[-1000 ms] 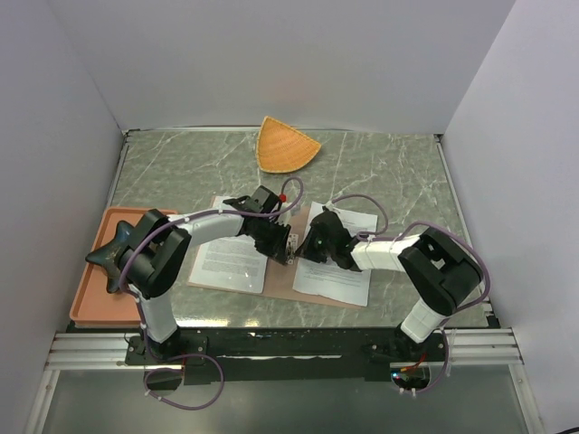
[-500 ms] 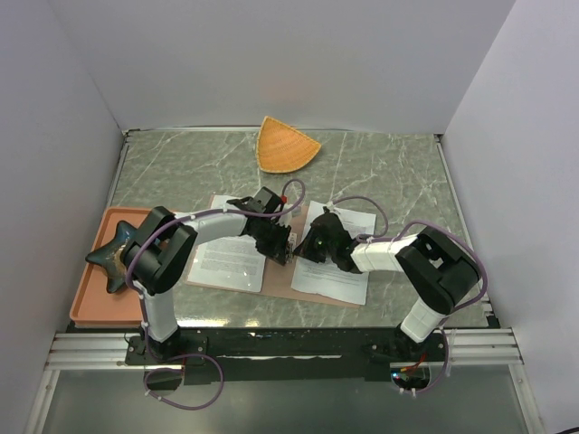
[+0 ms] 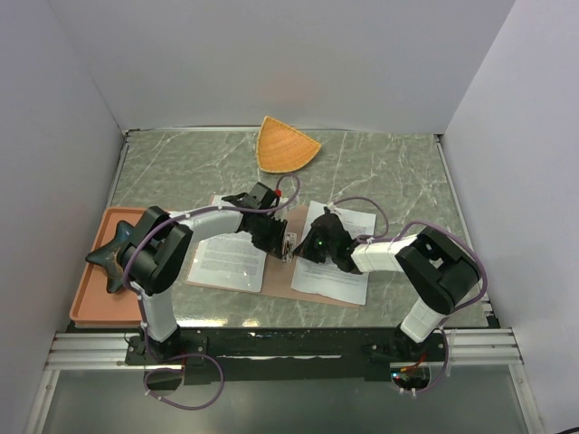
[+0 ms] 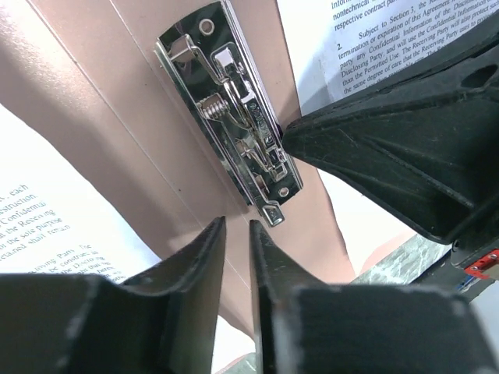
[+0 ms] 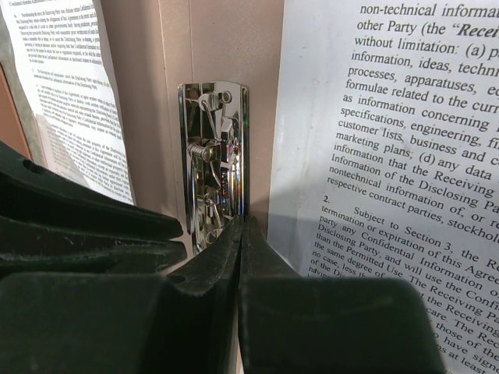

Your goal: Put the files into the folder

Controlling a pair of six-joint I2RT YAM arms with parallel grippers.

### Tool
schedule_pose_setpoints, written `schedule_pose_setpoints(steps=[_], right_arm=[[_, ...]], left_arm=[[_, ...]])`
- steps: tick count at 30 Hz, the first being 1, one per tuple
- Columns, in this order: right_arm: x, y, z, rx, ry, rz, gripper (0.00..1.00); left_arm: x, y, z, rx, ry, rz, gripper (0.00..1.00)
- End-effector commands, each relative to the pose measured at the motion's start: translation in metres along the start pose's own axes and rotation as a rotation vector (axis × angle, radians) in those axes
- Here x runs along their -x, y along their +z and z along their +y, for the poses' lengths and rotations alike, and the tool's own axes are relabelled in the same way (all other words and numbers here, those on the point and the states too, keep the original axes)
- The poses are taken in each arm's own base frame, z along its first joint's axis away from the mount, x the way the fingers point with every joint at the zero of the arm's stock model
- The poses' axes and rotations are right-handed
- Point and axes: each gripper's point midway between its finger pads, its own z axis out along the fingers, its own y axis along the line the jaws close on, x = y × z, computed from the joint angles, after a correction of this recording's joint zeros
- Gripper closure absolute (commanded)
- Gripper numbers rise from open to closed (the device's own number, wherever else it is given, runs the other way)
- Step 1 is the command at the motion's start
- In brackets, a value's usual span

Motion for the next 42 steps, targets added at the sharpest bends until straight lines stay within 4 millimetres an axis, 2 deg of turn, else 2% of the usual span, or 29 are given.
schedule_pose_setpoints(steps=[1, 13, 18, 37, 42], right_arm=[[-0.03, -0.003, -0.055, -0.183, -0.031, 0.078, 1.0], [-0.03, -0.002, -0.056, -0.188, -0.027, 0.078, 1.0], [-0.031, -0.003, -0.057, -0.192, -0.027, 0.081, 1.0], [-0.036, -0.001, -0.059, -0.186, -0.029, 0.09, 1.0], [-0.043, 0.001, -0.056, -0.176, -0.041, 0.102, 1.0]], left_arm=[[0.022, -0.01, -0.009, -0.022, 0.011, -0.062, 0.77], [0.021, -0.014, -0.026, -0.057, 0.031, -0.057, 0.79], [0.012, -0.004, -0.023, -0.04, 0.027, -0.029, 0.79], [0.007, 0.018, -0.012, 0.008, 0.02, 0.015, 0.8], [-0.002, 0.025, -0.008, 0.048, 0.03, 0.068, 0.9]])
